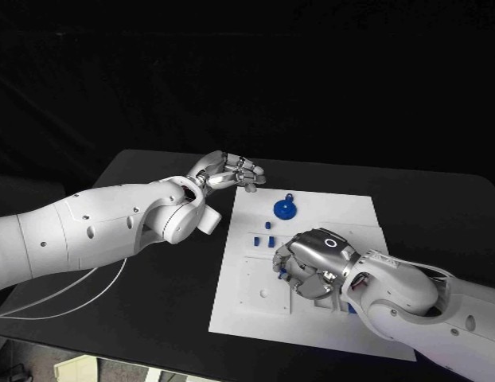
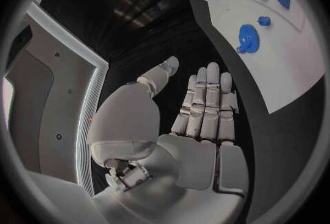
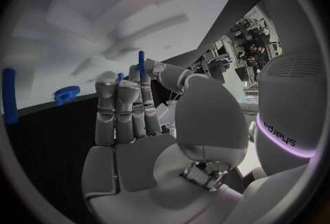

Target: Assemble the parts on the task board

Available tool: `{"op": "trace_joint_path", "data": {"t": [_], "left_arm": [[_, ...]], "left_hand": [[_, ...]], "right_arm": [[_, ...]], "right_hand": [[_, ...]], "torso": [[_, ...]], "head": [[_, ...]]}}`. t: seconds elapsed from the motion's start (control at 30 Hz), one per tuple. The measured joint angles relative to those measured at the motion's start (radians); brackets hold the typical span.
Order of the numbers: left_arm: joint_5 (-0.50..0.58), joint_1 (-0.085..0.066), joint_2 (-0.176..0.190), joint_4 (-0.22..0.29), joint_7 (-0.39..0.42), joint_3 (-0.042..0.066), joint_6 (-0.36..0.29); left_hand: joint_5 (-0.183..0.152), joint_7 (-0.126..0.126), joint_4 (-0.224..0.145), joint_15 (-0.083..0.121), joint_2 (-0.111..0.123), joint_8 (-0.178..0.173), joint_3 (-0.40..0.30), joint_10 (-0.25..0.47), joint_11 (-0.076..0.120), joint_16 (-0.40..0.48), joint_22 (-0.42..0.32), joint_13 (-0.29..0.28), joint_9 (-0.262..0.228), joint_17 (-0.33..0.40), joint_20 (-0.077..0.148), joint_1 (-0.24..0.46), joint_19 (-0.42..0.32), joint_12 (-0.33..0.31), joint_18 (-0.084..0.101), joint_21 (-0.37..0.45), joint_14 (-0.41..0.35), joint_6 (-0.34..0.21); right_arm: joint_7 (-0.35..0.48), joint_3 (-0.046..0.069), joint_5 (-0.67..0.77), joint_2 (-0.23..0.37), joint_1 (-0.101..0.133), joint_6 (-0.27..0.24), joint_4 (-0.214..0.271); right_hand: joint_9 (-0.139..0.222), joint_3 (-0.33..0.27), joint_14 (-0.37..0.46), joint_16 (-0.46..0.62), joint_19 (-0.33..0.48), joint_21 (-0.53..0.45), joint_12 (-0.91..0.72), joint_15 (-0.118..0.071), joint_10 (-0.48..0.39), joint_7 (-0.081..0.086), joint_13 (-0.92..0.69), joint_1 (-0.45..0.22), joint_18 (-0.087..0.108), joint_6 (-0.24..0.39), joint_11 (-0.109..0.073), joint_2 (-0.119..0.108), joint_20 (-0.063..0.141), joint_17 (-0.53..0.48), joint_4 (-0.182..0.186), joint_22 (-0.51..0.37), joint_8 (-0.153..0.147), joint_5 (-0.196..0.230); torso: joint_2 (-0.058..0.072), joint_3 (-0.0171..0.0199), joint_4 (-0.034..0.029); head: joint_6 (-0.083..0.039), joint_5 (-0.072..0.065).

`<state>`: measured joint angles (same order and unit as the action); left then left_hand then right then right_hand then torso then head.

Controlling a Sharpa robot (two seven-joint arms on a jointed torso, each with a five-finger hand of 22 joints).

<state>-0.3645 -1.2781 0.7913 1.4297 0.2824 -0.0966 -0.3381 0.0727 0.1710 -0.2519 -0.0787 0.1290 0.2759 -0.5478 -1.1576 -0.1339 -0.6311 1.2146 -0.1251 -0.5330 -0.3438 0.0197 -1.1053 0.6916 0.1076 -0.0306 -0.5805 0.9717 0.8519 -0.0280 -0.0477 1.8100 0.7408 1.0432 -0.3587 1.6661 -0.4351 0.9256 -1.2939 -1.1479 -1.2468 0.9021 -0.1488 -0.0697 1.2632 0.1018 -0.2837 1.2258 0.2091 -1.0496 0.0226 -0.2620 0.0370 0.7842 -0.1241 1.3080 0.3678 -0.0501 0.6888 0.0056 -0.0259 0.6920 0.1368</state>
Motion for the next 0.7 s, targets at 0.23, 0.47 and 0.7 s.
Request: {"op": "trace_joint_path", "data": {"t": [0.23,0.47,0.7], "left_arm": [[0.0,0.0,0.0,0.0,0.0,0.0,0.0],[0.001,0.0,0.0,0.0,0.0,0.0,0.0],[0.001,0.0,0.0,0.0,-0.001,0.0,0.0]], "left_hand": [[0.0,0.0,0.0,0.0,0.0,0.0,0.0,0.0,0.0,0.0,0.001,0.0,0.001,-0.002,0.0,0.0,0.0,0.0,0.0,0.0,0.0,0.0],[0.0,0.0,0.0,0.0,0.0,0.0,0.0,0.0,0.0,0.004,0.001,0.0,0.001,-0.003,0.0,0.0,0.0,0.0,0.0,0.0,0.0,0.0],[0.0,0.0,0.0,0.0,0.0,0.0,0.0,0.0,0.0,0.004,0.002,0.0,0.001,-0.004,0.0,0.0,0.0,0.0,0.0,0.0,0.0,0.0]], "right_arm": [[-0.002,0.0,0.018,-0.002,-0.002,0.001,-0.001],[-0.003,0.0,0.027,-0.005,-0.003,0.003,-0.003],[-0.007,0.0,0.039,-0.008,-0.003,0.007,-0.009]], "right_hand": [[0.0,0.0,0.0,0.0,0.002,0.0,-0.002,0.0,0.0,0.0,0.0,0.0,0.0,0.0,0.0,0.0,0.001,0.0,0.0,0.0,0.0,0.0],[0.0,-0.001,0.0,0.0,0.001,0.0,-0.003,0.0,0.0,0.0,0.0,0.0,0.0,0.0,0.0,0.0,0.003,0.0,-0.001,0.0,0.0,0.0],[0.0,-0.003,0.002,0.0,0.0,0.0,-0.003,-0.002,0.0,0.0,0.0,0.0,-0.001,0.0,0.0,0.0,0.004,0.0,-0.003,0.0,0.0,0.001]], "torso": [[0.0,-0.0004,-0.0004],[0.0,-0.0013,-0.0008],[0.0,-0.0021,-0.001]], "head": [[0.006,0.003],[0.009,0.003],[0.011,0.005]]}}
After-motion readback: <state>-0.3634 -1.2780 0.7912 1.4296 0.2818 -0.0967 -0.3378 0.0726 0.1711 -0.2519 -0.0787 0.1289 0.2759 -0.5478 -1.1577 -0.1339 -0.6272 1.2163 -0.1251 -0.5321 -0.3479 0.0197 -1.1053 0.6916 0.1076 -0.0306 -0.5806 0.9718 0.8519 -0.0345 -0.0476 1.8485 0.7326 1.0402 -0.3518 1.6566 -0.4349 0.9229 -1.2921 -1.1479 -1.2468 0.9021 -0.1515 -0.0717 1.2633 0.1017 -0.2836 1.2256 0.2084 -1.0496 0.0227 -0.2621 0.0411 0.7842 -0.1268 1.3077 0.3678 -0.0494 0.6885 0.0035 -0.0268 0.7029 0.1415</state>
